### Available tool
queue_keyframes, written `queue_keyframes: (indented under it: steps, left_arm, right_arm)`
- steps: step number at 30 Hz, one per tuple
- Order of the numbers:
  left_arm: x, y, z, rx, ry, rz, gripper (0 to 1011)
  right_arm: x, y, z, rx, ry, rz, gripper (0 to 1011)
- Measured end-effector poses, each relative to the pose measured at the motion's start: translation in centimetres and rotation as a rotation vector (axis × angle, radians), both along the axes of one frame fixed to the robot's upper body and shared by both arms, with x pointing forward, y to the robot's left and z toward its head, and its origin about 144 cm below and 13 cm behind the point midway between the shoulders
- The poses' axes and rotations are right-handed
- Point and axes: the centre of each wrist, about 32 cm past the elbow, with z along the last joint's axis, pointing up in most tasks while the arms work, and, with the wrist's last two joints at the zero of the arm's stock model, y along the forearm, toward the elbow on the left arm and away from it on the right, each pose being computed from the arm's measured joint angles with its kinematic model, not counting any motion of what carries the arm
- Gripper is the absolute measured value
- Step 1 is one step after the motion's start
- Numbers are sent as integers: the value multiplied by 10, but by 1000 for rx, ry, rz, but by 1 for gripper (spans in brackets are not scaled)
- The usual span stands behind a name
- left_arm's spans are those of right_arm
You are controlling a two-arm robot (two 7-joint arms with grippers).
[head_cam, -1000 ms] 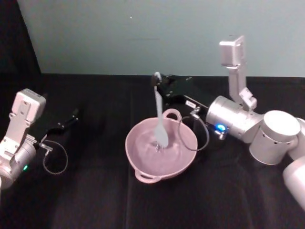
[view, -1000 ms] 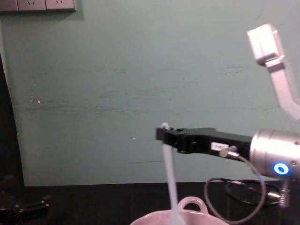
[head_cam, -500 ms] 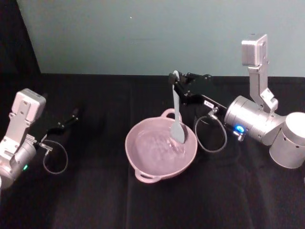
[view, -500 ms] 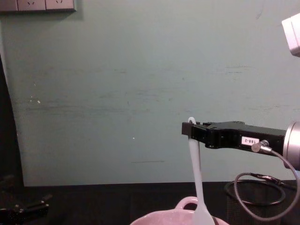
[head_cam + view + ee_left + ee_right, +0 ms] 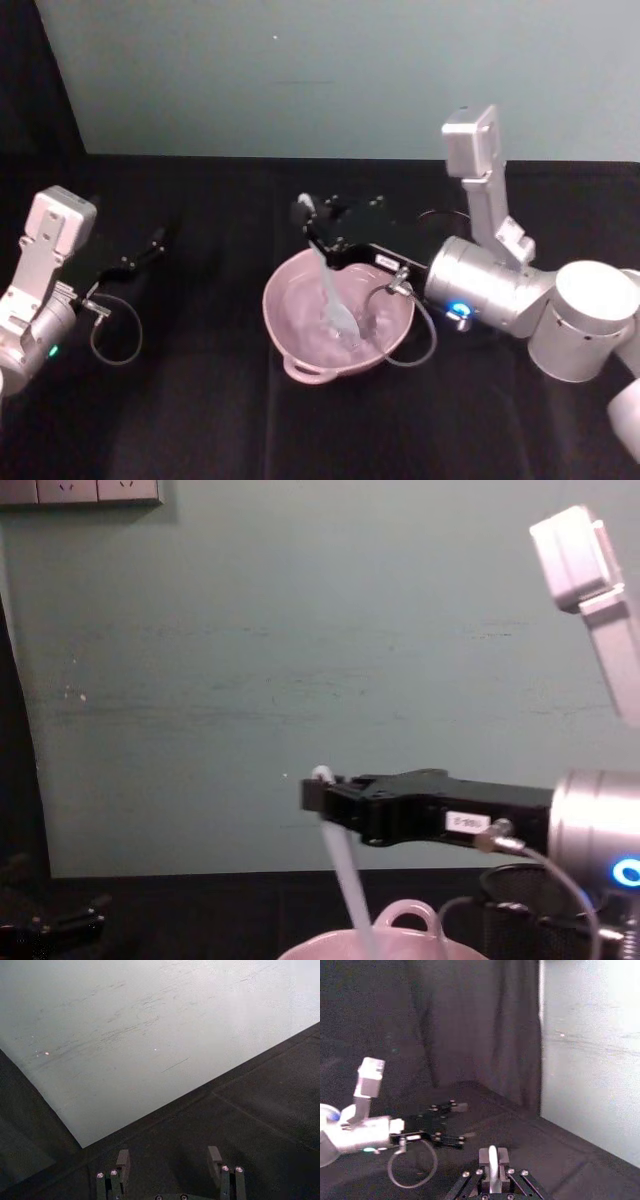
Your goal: Use the one hand to pick up the spoon and stir the clear water in the bowl.
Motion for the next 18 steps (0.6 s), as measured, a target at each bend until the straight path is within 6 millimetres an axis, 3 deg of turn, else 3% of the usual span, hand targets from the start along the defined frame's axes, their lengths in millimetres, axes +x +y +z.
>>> queue_keyframes:
  steps: [12, 18]
  left_arm:
    - [0, 0, 0, 0, 0, 0, 1011]
    - [0, 0, 0, 0, 0, 0, 1011]
  right_arm:
    - [5, 22, 2, 28, -10, 45, 110]
    - [18, 26, -1, 56, -3, 33, 110]
